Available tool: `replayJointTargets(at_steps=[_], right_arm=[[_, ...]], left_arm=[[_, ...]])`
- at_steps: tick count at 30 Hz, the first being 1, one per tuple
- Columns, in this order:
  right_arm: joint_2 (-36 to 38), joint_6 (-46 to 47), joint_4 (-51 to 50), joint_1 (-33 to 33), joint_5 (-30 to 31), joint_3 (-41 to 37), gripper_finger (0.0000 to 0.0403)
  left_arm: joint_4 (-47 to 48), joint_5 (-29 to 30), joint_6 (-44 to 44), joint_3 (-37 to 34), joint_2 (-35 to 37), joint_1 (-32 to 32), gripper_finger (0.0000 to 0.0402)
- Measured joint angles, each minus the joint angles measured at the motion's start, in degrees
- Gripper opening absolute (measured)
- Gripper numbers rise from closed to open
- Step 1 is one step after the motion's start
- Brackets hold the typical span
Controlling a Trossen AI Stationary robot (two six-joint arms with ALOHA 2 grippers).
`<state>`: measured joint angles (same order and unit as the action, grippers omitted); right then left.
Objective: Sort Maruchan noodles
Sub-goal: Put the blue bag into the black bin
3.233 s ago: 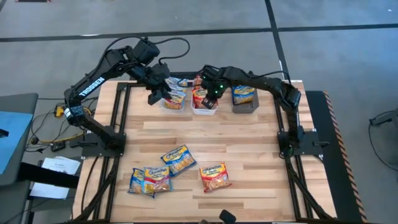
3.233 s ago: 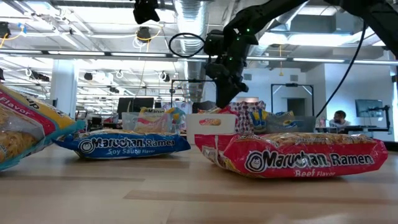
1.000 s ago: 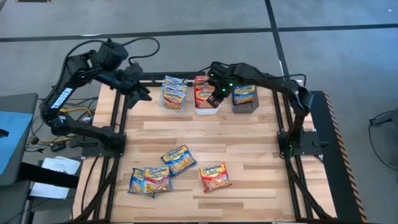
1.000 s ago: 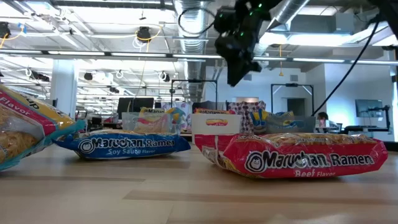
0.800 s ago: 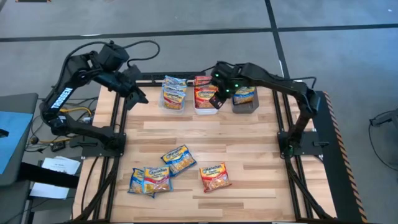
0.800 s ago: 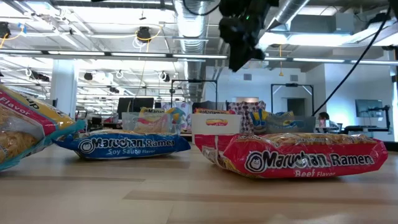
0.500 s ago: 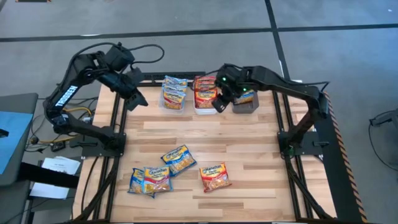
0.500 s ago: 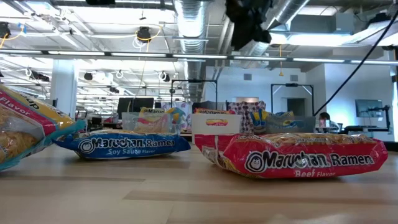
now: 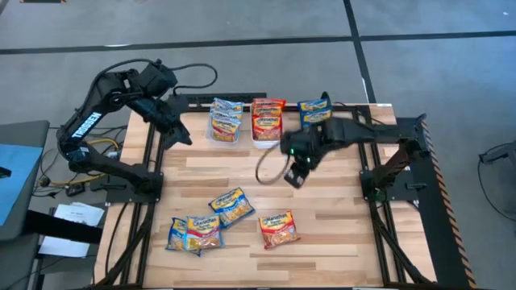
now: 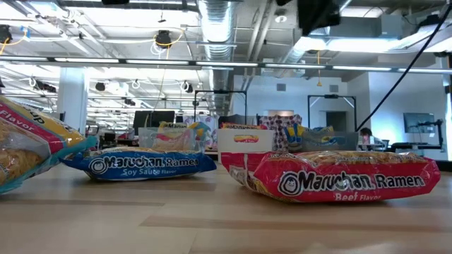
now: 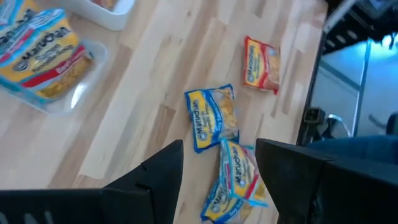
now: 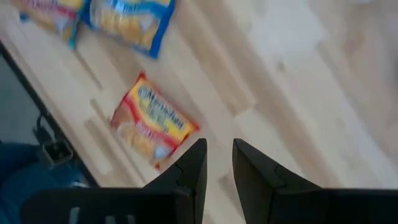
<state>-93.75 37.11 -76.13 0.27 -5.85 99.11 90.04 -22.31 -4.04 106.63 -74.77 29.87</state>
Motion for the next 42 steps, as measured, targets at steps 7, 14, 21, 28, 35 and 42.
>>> replayJointTargets(at_steps=[7, 14, 21, 28, 35, 42], right_arm=[[0.3, 9.3, -0.6, 10.9, 4.8, -5.2, 0.0102], [0.3, 22.1, -0.6, 19.4, 7.9, -10.9, 0.0102], [0.2, 32.5, 0.5, 26.4, 7.7, -15.1, 0.0102], [0.2, 41.4, 1.0, 32.6, 7.3, -17.2, 0.0102], [1.5, 47.3, -3.0, 35.9, 10.3, -17.2, 0.0102], [4.1, 48.3, -3.6, 36.3, 12.2, -17.2, 0.0102]], left_arm=[[-1.4, 10.5, -2.9, 0.0, 0.6, -10.5, 0.0188], [-4.7, 16.5, -8.3, 0.0, 0.6, -22.3, 0.0188], [-4.7, 23.6, -11.0, 0.0, 0.6, -31.4, 0.0188], [-11.6, 24.9, -12.0, -7.5, 1.9, -36.2, 0.0188], [-29.3, 25.0, -12.3, -28.6, 5.2, -36.8, 0.0188], [-45.2, 26.2, -13.8, -40.4, 5.3, -35.5, 0.0188]])
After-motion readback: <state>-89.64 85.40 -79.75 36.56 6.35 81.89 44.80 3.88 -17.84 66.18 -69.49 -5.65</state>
